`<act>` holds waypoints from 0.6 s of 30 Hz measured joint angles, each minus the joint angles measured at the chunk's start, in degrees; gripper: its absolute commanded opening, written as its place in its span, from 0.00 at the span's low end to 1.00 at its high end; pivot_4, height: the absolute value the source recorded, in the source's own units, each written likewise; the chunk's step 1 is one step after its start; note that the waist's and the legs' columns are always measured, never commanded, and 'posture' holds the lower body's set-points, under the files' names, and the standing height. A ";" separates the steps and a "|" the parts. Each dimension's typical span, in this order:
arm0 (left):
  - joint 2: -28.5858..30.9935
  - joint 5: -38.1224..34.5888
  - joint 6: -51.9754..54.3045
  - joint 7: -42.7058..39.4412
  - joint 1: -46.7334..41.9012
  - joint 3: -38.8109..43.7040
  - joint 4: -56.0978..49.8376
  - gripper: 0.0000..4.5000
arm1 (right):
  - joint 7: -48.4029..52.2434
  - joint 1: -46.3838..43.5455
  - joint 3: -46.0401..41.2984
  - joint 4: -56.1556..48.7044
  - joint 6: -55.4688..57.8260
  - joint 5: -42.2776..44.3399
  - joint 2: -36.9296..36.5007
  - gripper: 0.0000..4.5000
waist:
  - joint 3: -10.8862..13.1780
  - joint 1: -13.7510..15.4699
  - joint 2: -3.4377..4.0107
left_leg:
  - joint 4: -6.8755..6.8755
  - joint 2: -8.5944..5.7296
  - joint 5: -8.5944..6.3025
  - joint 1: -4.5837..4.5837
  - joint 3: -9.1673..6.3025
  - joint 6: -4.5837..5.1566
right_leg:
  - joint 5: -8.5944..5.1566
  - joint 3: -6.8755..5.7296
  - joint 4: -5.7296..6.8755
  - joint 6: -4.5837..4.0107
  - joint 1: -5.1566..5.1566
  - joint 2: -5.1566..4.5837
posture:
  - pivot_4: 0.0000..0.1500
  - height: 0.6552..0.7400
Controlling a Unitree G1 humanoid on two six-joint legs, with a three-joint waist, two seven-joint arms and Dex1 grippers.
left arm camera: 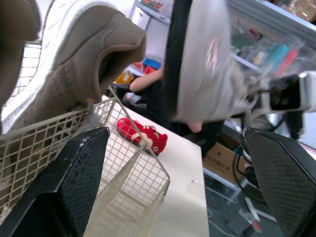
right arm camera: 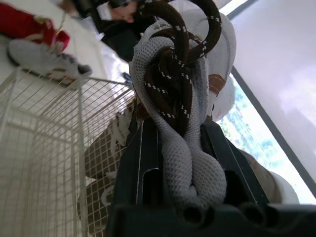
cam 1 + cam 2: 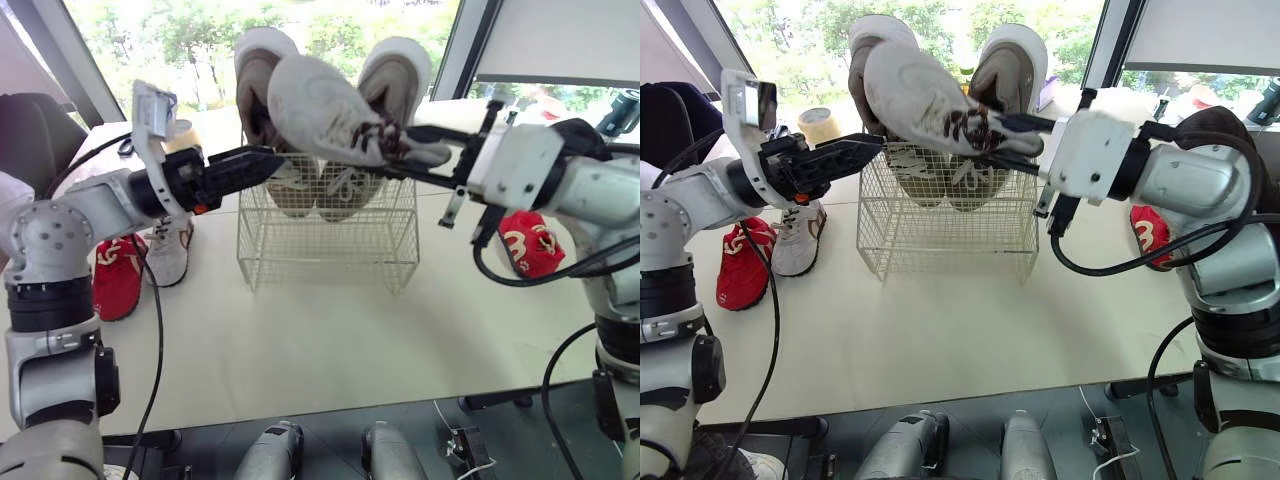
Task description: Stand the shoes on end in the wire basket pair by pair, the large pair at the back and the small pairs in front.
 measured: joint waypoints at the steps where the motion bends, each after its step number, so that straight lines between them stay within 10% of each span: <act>1: 0.00 0.16 0.06 -0.46 -0.01 -0.04 0.03 1.00 | 1.18 -0.03 0.62 1.09 -2.22 -0.79 0.11 0.10 | 0.00 0.00 0.00 | -0.03 0.00 0.02 0.00 0.00 -0.03 | 0.00 0.00 0.00 0.00 -0.02 0.00 | 1.00 1.00; 6: -0.04 1.29 0.07 -1.69 -1.23 -0.73 0.60 1.00 | 5.49 -1.15 3.09 4.32 -9.51 -2.31 2.07 0.10 | 0.01 -0.06 0.00 | -0.09 0.01 0.05 0.00 -0.01 -0.08 | 0.00 0.02 0.00 -0.01 -0.06 0.01 | 1.00 1.00; 12: -0.27 3.31 -0.02 -4.39 -1.40 -2.93 -0.32 0.53 | 8.17 -3.12 4.51 6.25 -11.73 -3.27 3.63 0.10 | 0.01 -0.01 -0.01 | -0.07 0.01 0.05 0.00 -0.01 -0.09 | 0.00 0.03 0.00 -0.01 -0.05 0.01 | 1.00 1.00; 16: -0.38 5.26 -0.18 -5.13 0.32 -3.27 -1.06 0.09 | 9.16 -3.92 4.52 6.87 -11.38 -3.12 4.15 0.64 | 0.02 -0.01 -0.01 | -0.10 0.02 0.06 0.00 -0.03 -0.10 | 0.00 0.03 0.01 -0.01 -0.08 0.02 | 1.00 1.00; 18: -0.96 5.54 -0.17 -5.01 0.39 -3.40 -0.88 0.06 | 9.19 -4.17 4.05 6.50 -8.02 -1.64 4.06 0.88 | 0.02 0.01 -0.01 | -0.09 0.02 0.06 0.00 -0.03 -0.10 | 0.00 0.03 0.01 -0.02 -0.07 0.01 | 1.00 1.00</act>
